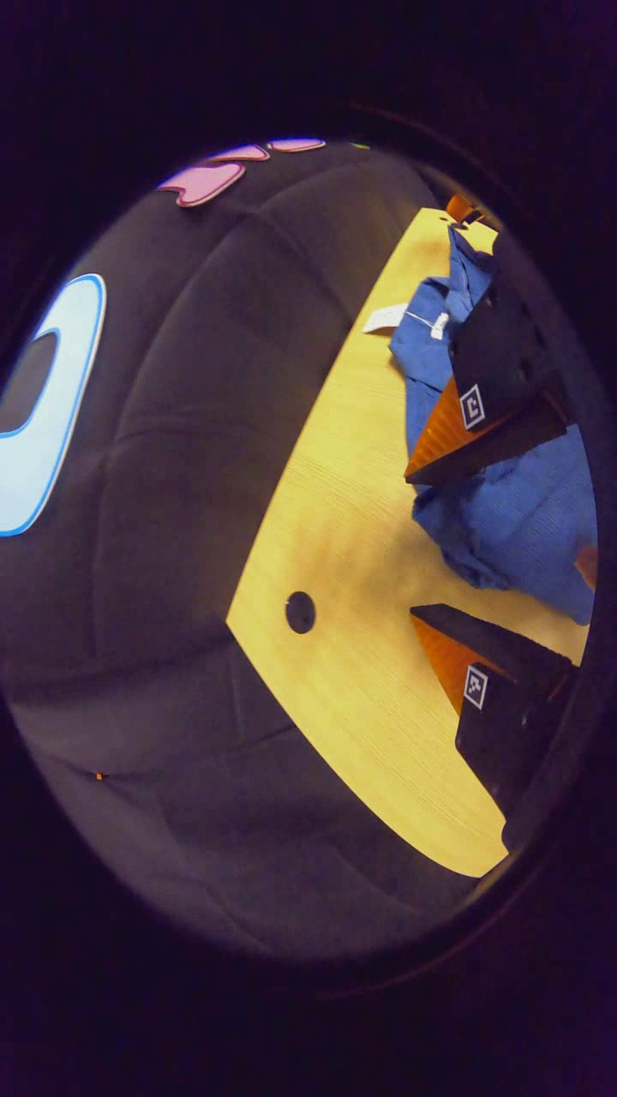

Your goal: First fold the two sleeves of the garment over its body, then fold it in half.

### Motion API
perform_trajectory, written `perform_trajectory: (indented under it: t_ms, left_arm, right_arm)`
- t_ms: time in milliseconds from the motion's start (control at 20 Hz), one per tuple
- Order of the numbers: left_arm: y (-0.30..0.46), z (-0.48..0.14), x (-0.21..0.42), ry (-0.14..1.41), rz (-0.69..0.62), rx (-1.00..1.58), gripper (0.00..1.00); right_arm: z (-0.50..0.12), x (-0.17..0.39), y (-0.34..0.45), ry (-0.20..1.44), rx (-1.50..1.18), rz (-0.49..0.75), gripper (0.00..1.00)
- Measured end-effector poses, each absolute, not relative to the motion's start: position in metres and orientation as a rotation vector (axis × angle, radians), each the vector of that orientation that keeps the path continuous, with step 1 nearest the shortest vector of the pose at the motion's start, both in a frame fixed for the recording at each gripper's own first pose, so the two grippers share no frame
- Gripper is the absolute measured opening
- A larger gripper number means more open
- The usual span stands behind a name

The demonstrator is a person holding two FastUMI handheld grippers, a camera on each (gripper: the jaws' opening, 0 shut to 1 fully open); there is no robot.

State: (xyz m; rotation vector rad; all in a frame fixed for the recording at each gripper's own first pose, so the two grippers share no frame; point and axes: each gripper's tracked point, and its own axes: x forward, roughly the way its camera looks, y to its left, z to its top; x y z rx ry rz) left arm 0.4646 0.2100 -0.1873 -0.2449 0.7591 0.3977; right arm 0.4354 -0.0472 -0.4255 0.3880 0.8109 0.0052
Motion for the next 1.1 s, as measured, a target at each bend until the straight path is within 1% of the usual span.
perform_trajectory:
  t_ms: [200, 300, 450, 550, 700, 850, 950, 1100]
  left_arm:
    - [0.194, -0.16, 0.45, 0.725, 0.359, -0.101, 0.83]
    - [0.181, -0.127, 0.44, 0.647, 0.316, -0.112, 0.83]
    - [0.15, -0.082, 0.407, 0.548, 0.23, -0.194, 0.83]
    - [0.137, -0.068, 0.381, 0.516, 0.196, -0.208, 0.83]
    - [0.128, -0.051, 0.328, 0.49, 0.181, -0.18, 0.83]
    - [0.118, -0.039, 0.272, 0.451, 0.156, -0.155, 0.83]
    - [0.118, -0.034, 0.238, 0.433, 0.163, -0.113, 0.82]
    - [0.121, -0.015, 0.197, 0.387, 0.179, -0.038, 0.82]
  right_arm:
    - [-0.357, 0.421, -0.038, 0.675, 0.259, 0.079, 0.98]
    - [-0.324, 0.408, -0.027, 0.625, 0.218, 0.111, 0.98]
    - [-0.275, 0.377, -0.005, 0.551, 0.167, 0.151, 0.98]
    - [-0.243, 0.35, 0.013, 0.498, 0.145, 0.159, 0.98]
    - [-0.197, 0.299, 0.045, 0.422, 0.119, 0.182, 0.98]
    - [-0.141, 0.252, 0.076, 0.309, 0.075, 0.211, 0.98]
    - [-0.112, 0.229, 0.085, 0.242, 0.056, 0.203, 0.98]
    - [-0.084, 0.189, 0.092, 0.198, 0.078, 0.196, 0.98]
